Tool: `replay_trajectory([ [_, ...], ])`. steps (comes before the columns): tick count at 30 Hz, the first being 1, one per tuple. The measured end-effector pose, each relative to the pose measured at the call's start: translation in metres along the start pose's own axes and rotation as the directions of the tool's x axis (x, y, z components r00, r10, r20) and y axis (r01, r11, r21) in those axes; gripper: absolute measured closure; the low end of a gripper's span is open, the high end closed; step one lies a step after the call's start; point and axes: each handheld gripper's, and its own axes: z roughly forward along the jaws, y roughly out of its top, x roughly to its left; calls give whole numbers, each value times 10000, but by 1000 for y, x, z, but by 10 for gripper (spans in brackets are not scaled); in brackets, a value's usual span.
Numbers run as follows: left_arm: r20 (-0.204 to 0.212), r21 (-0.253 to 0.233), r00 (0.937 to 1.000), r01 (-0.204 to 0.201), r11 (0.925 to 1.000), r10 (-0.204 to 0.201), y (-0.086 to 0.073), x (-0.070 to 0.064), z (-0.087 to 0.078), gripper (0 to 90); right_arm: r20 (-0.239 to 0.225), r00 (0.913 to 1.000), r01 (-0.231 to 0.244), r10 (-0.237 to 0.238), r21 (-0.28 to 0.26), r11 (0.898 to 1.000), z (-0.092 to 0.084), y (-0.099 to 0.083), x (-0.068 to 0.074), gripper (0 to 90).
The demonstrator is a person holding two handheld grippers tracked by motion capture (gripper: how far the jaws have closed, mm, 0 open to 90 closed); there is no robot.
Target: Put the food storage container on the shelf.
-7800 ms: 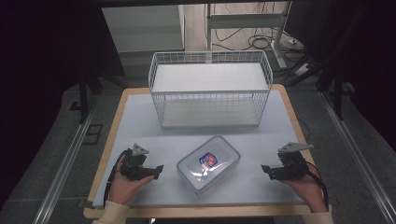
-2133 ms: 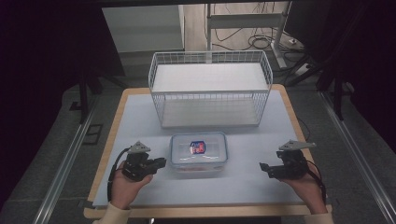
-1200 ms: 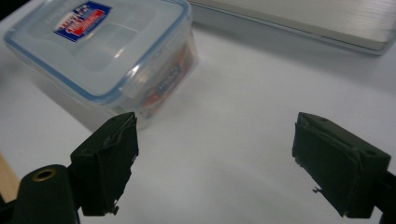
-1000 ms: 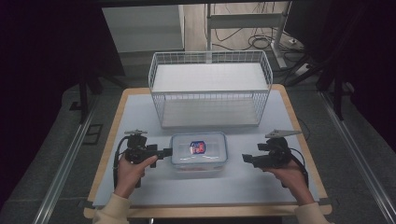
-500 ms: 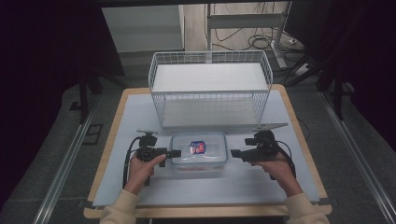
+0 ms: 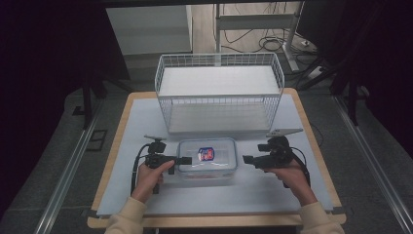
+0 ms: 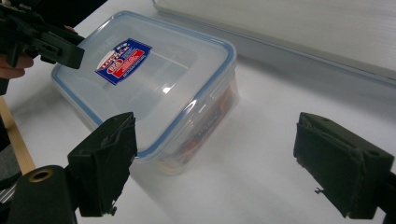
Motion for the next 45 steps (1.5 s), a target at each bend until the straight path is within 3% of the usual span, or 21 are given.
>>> replay_trajectory([
  [5,224,-37,9997,113,9999,-112,1,4,0,230,41,10000,56,-56,120,9999,3,-1,-1,130],
  [12,425,79,9985,341,9994,-344,2,8,4,185,11,10000,70,-70,138,9999,3,-1,0,130],
  [15,296,-192,9992,266,9995,-261,2,6,-1,245,21,10000,57,-57,147,9999,3,-1,-1,130],
  [19,443,-188,9981,426,9989,-418,2,9,-2,285,31,10000,30,-31,203,9998,6,0,-1,133],
  [27,545,-200,9974,477,9987,-466,2,11,-3,298,-398,9979,-480,506,633,9968,25,3,-5,144],
  [32,555,-236,9973,499,9985,-486,1,10,-3,299,-1067,9888,-940,1040,944,9911,47,8,-5,156],
  [36,562,-249,9973,494,9985,-479,1,10,-3,299,-1305,9811,-1282,1428,1142,9851,60,11,-7,158],
  [39,562,-264,9973,486,9985,-471,1,10,-3,299,-1608,9681,-1729,1921,1263,9768,68,10,-12,163],
  [45,550,-278,9974,488,9984,-472,1,10,-3,299,-2101,9470,-2160,2429,1428,9659,75,8,-17,159],
])
